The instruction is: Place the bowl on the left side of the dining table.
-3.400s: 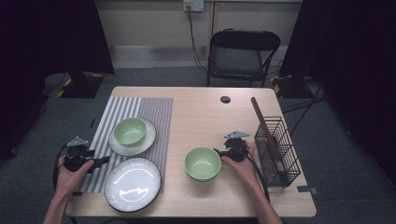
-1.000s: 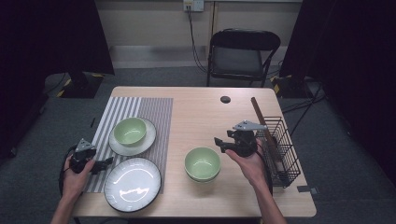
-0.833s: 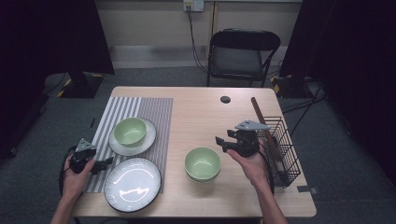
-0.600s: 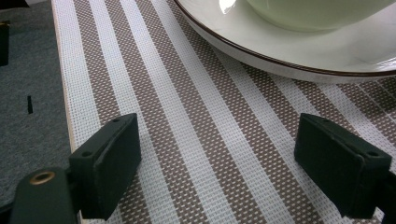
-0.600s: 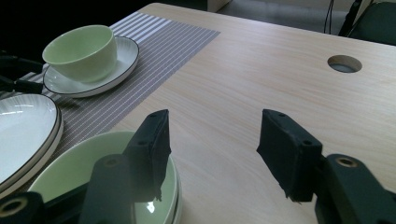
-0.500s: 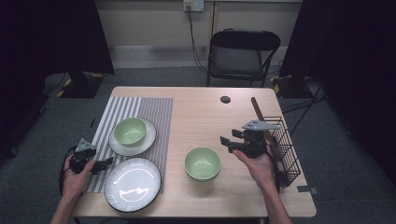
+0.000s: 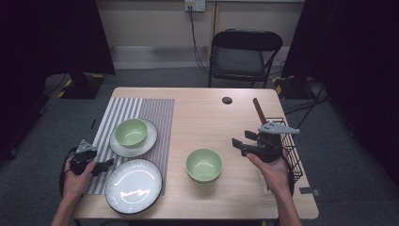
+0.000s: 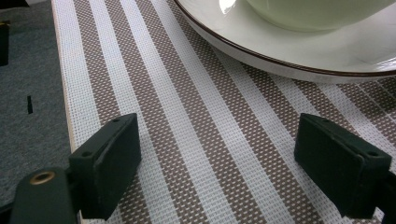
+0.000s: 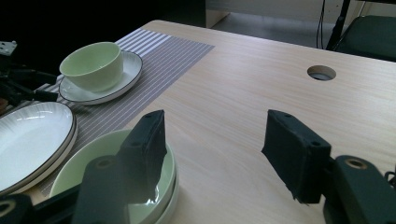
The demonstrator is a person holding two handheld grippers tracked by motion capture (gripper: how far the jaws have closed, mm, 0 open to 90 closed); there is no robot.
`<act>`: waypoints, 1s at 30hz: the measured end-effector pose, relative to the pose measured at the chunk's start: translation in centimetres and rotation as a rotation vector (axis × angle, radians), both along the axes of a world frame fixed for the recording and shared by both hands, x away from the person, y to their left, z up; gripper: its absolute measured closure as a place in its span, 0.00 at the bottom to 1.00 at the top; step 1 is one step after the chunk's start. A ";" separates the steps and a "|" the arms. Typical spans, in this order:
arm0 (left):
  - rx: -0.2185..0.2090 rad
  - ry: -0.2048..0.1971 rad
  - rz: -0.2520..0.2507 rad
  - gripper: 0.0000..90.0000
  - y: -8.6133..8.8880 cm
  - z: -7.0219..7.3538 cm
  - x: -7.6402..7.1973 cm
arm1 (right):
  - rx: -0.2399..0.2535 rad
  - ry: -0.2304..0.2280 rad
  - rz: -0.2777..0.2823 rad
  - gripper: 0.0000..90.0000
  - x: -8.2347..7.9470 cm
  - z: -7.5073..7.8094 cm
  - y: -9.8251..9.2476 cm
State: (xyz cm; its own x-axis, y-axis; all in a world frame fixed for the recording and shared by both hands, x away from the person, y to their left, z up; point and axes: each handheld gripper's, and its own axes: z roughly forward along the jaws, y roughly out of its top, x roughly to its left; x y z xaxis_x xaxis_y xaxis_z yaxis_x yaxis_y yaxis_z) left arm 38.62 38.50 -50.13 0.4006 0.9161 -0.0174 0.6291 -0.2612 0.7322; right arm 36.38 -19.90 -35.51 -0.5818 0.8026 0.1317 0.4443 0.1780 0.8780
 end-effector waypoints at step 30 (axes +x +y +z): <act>-0.001 0.000 0.000 0.16 0.0 0.0 0.0 | 0.028 0.006 -0.119 0.49 -1.4 0.3 -6.6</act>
State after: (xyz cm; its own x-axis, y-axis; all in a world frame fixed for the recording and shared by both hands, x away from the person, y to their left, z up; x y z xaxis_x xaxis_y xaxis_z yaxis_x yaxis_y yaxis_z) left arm 38.62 38.49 -50.14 0.4004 0.9161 -0.0181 0.6293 -0.2606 0.7322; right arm 34.95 -26.46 -35.25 -0.4818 0.8618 0.1586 0.4661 0.0989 0.8792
